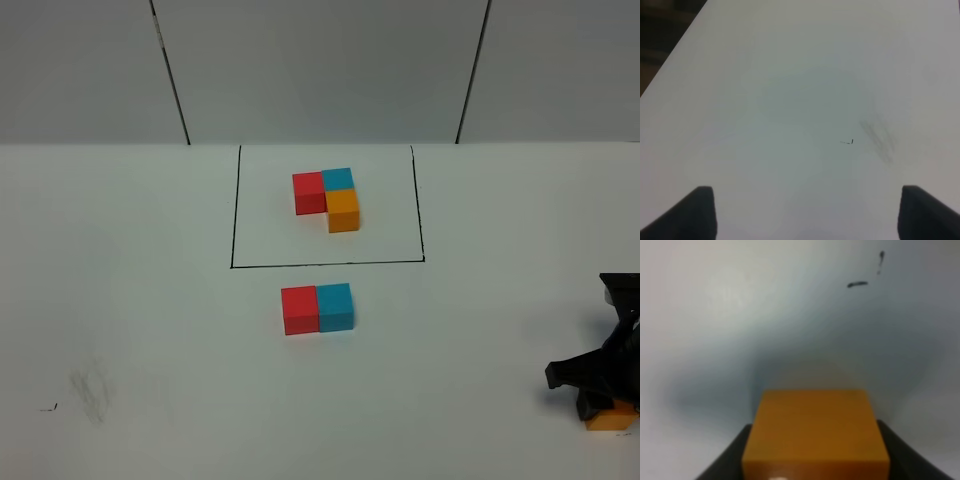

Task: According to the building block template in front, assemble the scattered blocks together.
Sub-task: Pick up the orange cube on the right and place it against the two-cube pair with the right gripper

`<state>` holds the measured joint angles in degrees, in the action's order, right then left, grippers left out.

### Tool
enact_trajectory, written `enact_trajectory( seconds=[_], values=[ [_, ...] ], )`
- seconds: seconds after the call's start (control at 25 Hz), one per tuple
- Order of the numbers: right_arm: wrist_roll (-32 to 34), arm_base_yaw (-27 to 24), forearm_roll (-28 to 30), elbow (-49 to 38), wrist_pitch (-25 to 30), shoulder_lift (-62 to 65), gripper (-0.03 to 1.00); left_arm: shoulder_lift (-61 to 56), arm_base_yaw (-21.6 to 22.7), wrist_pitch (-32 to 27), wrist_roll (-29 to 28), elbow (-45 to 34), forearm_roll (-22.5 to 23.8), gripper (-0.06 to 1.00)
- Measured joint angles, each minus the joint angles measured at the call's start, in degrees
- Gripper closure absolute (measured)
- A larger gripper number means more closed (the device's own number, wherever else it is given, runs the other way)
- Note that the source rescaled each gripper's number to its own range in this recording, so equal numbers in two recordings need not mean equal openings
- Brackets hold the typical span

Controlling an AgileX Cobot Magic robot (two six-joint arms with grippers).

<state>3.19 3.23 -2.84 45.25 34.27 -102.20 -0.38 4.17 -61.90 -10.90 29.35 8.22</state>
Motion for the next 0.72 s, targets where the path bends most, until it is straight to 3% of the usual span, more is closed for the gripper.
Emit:
enact_trajectory(
  seconds=[0.28,0.72],
  values=[
    [0.0,0.0,-0.69,0.0,0.32,0.18,0.64,0.0,0.0,0.0,0.0,0.0,0.0,0.21],
    [-0.09,1.87,-4.19,3.23,10.74,13.07,0.64,0.0,0.0,0.0,0.0,0.0,0.0,0.21]
  ],
)
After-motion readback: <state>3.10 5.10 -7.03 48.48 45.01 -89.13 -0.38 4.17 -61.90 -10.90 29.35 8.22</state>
